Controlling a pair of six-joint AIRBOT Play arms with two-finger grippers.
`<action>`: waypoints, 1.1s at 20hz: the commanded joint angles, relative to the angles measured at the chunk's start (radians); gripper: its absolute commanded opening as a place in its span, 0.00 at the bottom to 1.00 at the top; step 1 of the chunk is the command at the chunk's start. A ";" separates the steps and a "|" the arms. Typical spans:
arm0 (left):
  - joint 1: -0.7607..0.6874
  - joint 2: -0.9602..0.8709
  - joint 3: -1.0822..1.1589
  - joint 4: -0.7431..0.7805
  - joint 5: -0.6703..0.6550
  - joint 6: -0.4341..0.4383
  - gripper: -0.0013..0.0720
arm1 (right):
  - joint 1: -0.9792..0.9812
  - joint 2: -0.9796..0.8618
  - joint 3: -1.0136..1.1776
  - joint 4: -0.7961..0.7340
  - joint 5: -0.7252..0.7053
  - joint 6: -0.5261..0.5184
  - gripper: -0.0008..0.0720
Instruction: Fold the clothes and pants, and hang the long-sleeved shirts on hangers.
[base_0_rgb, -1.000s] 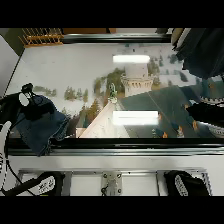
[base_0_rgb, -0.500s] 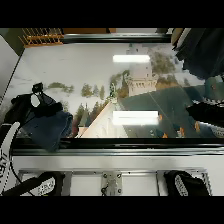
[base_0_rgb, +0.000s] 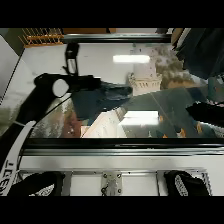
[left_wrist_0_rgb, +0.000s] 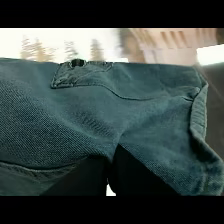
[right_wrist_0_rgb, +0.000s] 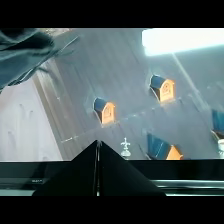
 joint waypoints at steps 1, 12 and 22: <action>-0.137 -0.183 0.157 -0.005 0.089 0.000 0.37 | 0.000 0.000 0.000 0.000 0.000 0.000 0.04; 0.142 -0.248 0.129 -0.005 -0.307 -0.001 0.87 | 0.000 0.000 0.000 0.005 0.000 0.001 0.04; 0.341 -0.224 -0.402 -0.505 -0.142 0.225 0.87 | 0.000 0.000 0.000 0.008 0.000 0.004 0.04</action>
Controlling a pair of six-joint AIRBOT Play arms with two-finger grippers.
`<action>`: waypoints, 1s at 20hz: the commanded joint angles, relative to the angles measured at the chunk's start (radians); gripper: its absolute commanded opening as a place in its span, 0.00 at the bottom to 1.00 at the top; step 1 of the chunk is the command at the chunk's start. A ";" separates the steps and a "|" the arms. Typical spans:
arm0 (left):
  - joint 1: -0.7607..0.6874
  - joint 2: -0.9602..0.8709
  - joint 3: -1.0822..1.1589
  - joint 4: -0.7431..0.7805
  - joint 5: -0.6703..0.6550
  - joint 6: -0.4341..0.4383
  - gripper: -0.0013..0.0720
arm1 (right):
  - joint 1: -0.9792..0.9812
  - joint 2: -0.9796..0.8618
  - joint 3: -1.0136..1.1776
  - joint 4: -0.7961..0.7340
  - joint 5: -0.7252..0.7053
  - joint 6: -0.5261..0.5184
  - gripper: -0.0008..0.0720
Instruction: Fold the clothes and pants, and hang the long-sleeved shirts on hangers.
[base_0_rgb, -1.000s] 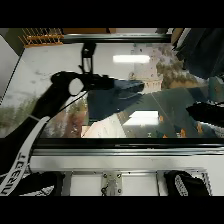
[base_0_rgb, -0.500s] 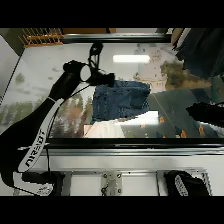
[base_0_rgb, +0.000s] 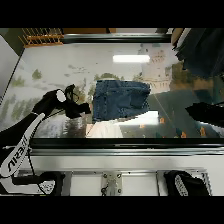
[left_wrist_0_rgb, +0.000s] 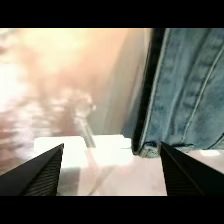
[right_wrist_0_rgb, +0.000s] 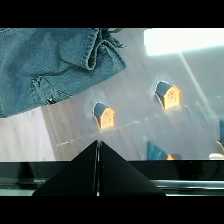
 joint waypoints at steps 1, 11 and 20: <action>0.011 -0.058 -0.052 -0.248 0.043 0.140 0.87 | 0.000 0.000 0.000 0.001 0.000 0.004 0.04; -0.076 -0.154 0.120 -0.256 -0.020 0.141 0.05 | 0.000 0.000 0.000 0.000 -0.002 0.003 0.04; -0.020 -0.045 0.124 -0.255 -0.051 0.193 0.05 | 0.000 -0.269 -0.074 0.000 -0.195 0.064 0.97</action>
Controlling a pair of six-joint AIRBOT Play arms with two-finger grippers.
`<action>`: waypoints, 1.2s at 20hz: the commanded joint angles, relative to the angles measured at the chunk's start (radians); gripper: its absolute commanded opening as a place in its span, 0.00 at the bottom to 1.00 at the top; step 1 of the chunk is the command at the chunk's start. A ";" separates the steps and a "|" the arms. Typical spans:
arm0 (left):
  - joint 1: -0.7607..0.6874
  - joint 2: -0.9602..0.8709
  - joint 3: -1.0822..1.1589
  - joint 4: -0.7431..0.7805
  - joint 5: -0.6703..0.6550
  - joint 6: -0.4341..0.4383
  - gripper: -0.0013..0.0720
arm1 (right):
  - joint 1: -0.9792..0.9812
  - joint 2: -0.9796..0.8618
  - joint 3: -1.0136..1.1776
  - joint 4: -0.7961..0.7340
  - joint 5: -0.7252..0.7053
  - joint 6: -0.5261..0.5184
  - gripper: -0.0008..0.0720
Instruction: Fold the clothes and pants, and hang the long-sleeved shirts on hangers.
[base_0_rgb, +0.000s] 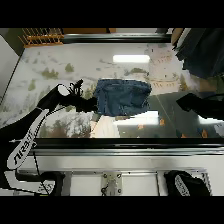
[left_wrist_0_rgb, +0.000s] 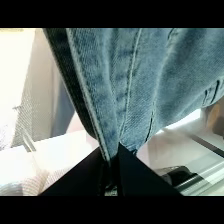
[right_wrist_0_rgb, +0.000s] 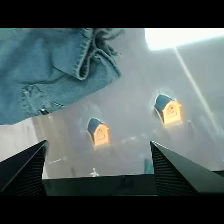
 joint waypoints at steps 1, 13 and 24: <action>0.006 0.015 0.002 -0.001 -0.010 0.013 0.05 | 0.000 -0.177 -0.076 0.001 -0.132 0.031 0.97; 0.006 0.015 0.002 -0.001 -0.010 0.013 0.05 | 0.206 -0.698 -0.187 0.471 -0.607 -0.174 0.97; 0.017 0.048 0.004 -0.003 -0.004 0.006 0.05 | 0.253 -0.653 -0.106 0.393 -0.634 -0.305 0.03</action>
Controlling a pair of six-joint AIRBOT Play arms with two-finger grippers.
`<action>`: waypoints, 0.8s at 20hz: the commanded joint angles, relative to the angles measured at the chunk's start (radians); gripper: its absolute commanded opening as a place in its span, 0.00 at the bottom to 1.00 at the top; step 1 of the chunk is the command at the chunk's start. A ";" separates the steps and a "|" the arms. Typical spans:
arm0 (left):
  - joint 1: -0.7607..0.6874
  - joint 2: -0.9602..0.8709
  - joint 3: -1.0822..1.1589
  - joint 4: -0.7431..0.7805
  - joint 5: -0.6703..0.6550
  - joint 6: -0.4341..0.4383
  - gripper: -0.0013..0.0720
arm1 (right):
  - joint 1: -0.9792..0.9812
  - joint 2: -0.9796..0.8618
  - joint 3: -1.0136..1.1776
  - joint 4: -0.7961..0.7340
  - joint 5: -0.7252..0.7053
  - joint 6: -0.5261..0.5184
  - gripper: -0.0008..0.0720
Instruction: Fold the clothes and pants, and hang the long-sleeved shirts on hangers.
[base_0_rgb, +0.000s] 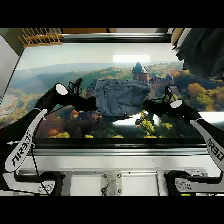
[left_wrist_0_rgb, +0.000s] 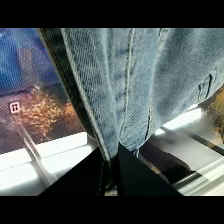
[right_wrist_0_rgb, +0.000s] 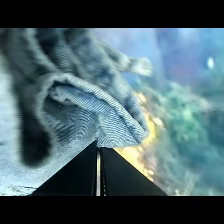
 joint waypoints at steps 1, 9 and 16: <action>0.017 0.056 0.018 0.000 0.007 -0.012 0.05 | 0.001 0.071 0.093 -0.135 0.065 -0.044 0.03; -0.032 0.467 0.409 -0.008 -0.091 -0.056 0.05 | -0.004 0.519 0.600 -0.376 0.326 0.008 0.03; -0.194 0.730 0.515 0.002 0.000 -0.112 0.05 | -0.003 0.766 0.738 -0.376 0.320 0.070 0.03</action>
